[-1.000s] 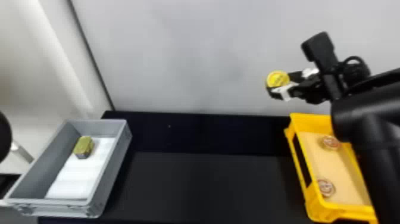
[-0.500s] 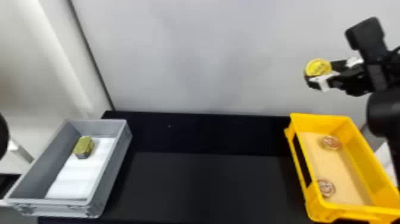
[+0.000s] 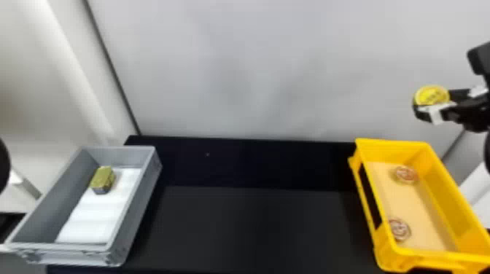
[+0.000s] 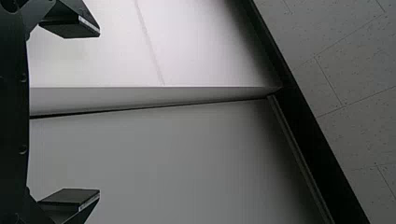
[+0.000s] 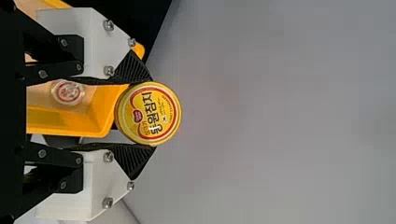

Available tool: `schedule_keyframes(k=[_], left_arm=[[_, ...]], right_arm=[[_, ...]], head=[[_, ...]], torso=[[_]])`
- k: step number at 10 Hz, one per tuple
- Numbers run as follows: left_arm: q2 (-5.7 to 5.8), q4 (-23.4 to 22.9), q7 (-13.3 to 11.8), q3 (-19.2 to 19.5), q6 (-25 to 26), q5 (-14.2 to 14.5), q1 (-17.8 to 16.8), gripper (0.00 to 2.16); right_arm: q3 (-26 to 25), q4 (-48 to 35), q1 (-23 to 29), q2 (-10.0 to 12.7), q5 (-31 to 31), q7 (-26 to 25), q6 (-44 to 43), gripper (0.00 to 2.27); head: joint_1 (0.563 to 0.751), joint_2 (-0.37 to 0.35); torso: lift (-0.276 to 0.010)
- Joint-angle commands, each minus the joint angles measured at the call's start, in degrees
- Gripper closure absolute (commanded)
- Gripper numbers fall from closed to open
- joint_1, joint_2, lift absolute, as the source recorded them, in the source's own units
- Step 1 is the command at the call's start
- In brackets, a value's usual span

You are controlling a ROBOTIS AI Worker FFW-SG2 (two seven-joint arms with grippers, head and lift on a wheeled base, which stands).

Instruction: Pick up the round yellow can and place it in the yellow rectangular box

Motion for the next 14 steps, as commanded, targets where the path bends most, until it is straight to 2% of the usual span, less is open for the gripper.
schedule_keyframes(k=[1, 6, 9, 14], left_arm=[[0.00, 0.00, 0.00, 0.00, 0.13, 0.00, -0.02, 0.07], [0.00, 0.00, -0.17, -0.09, 0.13, 0.00, -0.11, 0.07], [-0.09, 0.00, -0.26, -0.09, 0.13, 0.00, -0.02, 0.07], [-0.09, 0.00, -0.35, -0.18, 0.13, 0.00, 0.07, 0.07]], right_arm=[[-4.58, 5.08, 0.38, -0.03, -2.20, -1.28, -2.71, 0.70], [-5.46, 23.10, -2.52, -2.14, -22.34, -14.47, -6.14, 0.70], [-5.19, 30.57, -3.13, -2.40, -27.79, -18.52, -8.60, 0.70], [-4.32, 39.18, -2.96, -3.81, -31.48, -18.61, -10.89, 0.70]], head=[[0.694, 0.054], [0.694, 0.054], [0.694, 0.054], [0.694, 0.054]], torso=[[-0.003], [-0.003], [-0.003], [-0.003]])
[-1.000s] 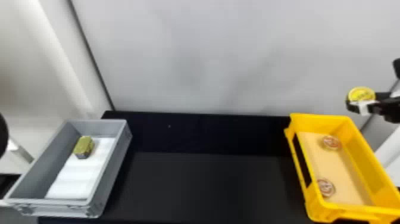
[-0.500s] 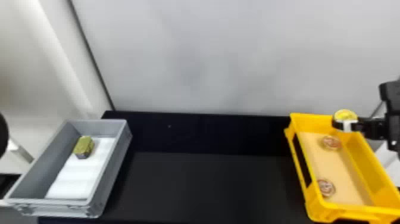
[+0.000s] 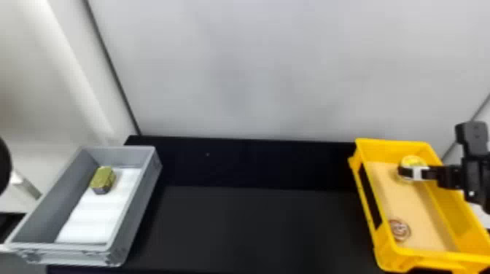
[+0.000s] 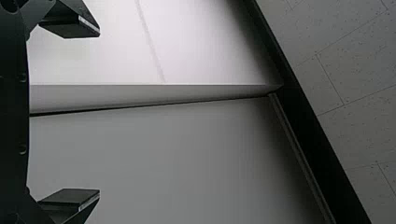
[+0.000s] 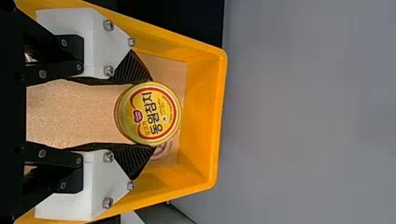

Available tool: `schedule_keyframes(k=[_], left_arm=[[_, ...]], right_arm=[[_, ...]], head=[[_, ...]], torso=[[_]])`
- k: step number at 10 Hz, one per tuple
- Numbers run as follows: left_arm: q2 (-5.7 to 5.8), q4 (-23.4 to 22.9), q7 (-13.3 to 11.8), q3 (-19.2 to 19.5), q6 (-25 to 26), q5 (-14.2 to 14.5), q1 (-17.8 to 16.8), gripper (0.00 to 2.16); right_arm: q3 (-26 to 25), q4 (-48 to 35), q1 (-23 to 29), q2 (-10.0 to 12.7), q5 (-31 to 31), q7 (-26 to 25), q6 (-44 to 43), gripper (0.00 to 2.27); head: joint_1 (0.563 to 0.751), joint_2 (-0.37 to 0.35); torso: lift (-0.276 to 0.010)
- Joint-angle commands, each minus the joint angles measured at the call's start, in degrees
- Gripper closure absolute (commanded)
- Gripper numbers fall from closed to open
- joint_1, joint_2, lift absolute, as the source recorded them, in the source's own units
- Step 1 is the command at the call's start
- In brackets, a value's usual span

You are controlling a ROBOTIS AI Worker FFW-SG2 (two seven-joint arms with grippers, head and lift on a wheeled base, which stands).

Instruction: Pick up the round yellow can and place it in the yellow rectangular box

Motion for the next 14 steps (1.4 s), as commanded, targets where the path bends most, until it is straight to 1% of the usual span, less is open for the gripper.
schedule_keyframes(k=[1, 3, 7, 10, 12, 14], left_arm=[[-0.06, 0.00, 0.00, 0.00, 0.00, 0.01, 0.15, 0.07], [-0.23, 0.00, 0.00, 0.09, -0.09, 0.01, 0.41, 0.07], [-0.23, -0.26, 0.00, 0.26, -0.09, 0.01, 0.68, 0.07], [-0.14, -0.53, -0.09, 0.44, 0.09, 0.01, 0.77, 0.07], [-0.14, -0.53, -0.17, 0.44, 0.09, 0.01, 0.77, 0.07], [-0.14, -0.53, -0.26, 0.53, 0.18, 0.01, 0.85, 0.07]], right_arm=[[0.32, 3.03, 0.63, -0.79, -1.31, 0.02, -0.49, 0.70], [-0.21, 4.44, 1.77, -1.23, -1.40, 0.02, 0.03, 0.70], [-1.35, 4.17, 4.58, -2.28, -1.57, 0.11, 2.50, 0.70], [-2.40, 3.73, 6.60, -2.28, -1.66, -0.07, 3.64, 0.70], [-2.84, 3.30, 6.87, -2.72, -1.66, -0.07, 3.82, 0.69], [-2.93, 3.03, 7.04, -2.72, -1.66, -0.51, 3.64, 0.63]], head=[[0.694, 0.054], [0.694, 0.054], [0.694, 0.054], [0.694, 0.054], [0.694, 0.054], [0.694, 0.054]], torso=[[-0.003], [-0.003], [-0.003], [-0.003], [-0.003], [-0.003]])
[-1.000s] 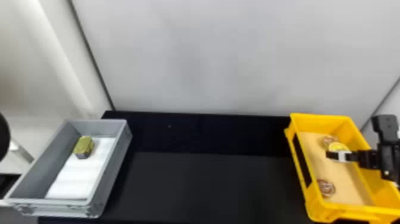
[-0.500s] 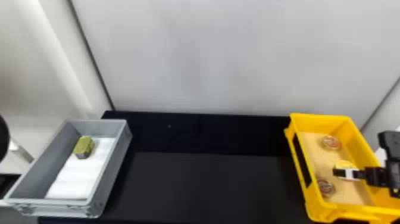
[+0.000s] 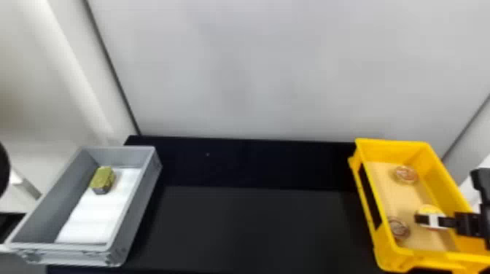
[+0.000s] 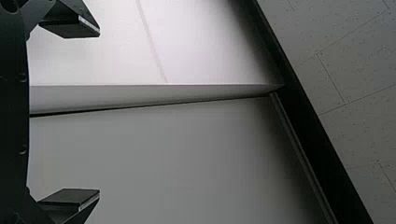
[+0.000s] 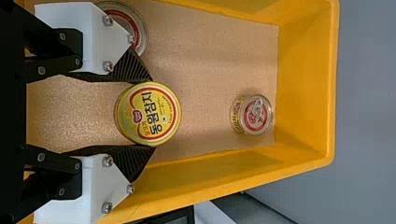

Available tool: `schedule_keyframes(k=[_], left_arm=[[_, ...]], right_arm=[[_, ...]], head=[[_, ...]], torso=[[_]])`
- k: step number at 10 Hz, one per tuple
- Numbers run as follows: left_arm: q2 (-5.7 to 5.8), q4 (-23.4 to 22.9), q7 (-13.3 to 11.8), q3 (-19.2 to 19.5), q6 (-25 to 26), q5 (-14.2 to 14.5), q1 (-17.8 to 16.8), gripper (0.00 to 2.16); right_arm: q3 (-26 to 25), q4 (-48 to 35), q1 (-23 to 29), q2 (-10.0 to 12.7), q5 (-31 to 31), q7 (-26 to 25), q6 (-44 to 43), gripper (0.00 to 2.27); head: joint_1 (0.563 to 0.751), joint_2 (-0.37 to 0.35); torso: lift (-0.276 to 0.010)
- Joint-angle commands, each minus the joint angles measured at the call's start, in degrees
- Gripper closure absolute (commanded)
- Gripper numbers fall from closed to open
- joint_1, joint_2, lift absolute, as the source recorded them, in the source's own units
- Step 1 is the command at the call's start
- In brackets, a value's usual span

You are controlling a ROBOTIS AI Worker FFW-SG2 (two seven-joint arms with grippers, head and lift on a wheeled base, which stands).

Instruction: Pick up the round yellow can and place it in the yellow rectangular box

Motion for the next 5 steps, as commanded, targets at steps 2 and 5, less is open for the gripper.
schedule_keyframes(k=[2, 5], left_arm=[[0.00, -0.08, -0.02, 0.06, 0.06, 0.00, 0.05, 0.07], [0.00, 0.01, -0.02, 0.06, 0.15, 0.00, 0.05, 0.07]], right_arm=[[-0.16, -0.46, 0.22, -0.12, 0.00, -0.33, -0.34, 0.63], [-0.16, -0.99, 0.58, 0.05, -0.26, -1.21, 0.28, 0.44]], head=[[0.694, 0.054], [0.694, 0.054]], torso=[[-0.003], [-0.003]])
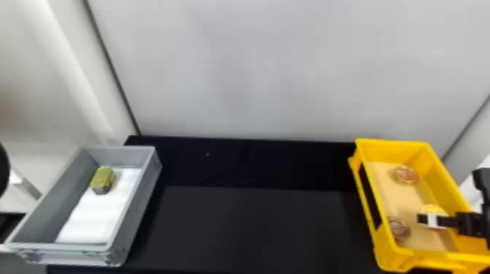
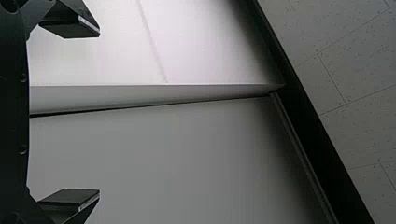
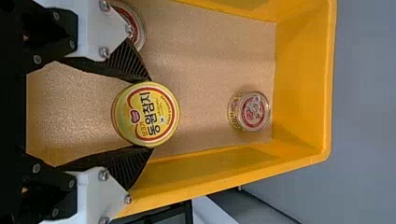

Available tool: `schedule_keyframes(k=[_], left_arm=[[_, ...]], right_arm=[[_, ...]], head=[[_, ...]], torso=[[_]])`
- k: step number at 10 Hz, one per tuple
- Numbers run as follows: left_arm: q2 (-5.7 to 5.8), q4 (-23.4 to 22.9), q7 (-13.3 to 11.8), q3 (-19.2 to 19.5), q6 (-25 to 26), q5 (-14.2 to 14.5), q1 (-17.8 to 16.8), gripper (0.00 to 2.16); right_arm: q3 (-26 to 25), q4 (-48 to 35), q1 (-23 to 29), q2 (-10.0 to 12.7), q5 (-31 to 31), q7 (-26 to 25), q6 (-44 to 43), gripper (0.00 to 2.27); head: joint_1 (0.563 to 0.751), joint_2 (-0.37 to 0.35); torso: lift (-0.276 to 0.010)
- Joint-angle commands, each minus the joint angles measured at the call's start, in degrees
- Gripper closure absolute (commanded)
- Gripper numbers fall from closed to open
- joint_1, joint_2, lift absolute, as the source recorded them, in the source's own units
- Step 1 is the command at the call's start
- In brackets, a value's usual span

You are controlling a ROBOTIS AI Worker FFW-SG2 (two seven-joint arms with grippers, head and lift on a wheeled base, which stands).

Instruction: Pick up the round yellow can and place it in the yellow rectangular box

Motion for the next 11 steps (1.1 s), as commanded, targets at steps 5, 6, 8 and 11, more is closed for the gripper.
schedule_keyframes(k=[5, 6, 8, 11], left_arm=[[-0.18, 0.02, 0.01, 0.00, 0.24, 0.00, 0.23, 0.07], [-0.18, 0.02, 0.01, 0.00, 0.24, 0.00, 0.23, 0.07], [-0.26, 0.02, 0.01, 0.00, 0.41, 0.00, 0.23, 0.07], [-0.35, 0.02, 0.10, -0.09, 0.68, -0.18, 0.15, 0.07]], right_arm=[[0.35, -2.80, 0.58, 0.51, -4.53, -6.49, 2.82, 0.01], [0.61, -3.23, 0.41, -0.01, -5.58, -5.35, 1.33, 0.00], [1.32, -10.53, 0.05, 0.07, -5.67, -6.76, 0.63, 0.00], [3.16, -28.02, -2.41, 0.34, -10.86, -14.67, 3.70, 0.00]], head=[[0.694, 0.054], [0.694, 0.054], [0.694, 0.054], [0.694, 0.054]], torso=[[-0.003], [-0.003], [-0.003], [-0.003]])
